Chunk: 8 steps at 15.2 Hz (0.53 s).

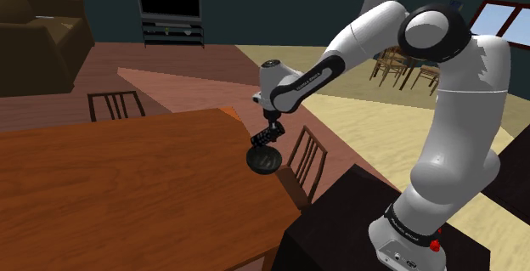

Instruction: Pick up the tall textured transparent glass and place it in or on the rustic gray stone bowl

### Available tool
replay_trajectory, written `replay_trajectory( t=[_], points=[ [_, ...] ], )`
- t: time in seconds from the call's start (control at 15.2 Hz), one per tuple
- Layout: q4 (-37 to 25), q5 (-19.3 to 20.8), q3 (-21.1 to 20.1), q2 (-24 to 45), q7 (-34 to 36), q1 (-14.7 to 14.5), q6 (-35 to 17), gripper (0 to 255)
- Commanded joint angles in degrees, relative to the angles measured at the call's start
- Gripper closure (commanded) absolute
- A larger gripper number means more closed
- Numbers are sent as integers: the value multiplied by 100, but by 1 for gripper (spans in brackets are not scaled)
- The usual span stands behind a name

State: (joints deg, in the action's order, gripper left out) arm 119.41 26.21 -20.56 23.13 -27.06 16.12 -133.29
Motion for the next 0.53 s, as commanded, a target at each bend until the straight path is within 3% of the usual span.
replay_trajectory(
  t=[0.0, 0.46],
  points=[
    [-6, 90, 50, 126, 65, -24, -111, 255],
    [-61, 386, 225, 572, 314, -144, -454, 255]
  ],
)
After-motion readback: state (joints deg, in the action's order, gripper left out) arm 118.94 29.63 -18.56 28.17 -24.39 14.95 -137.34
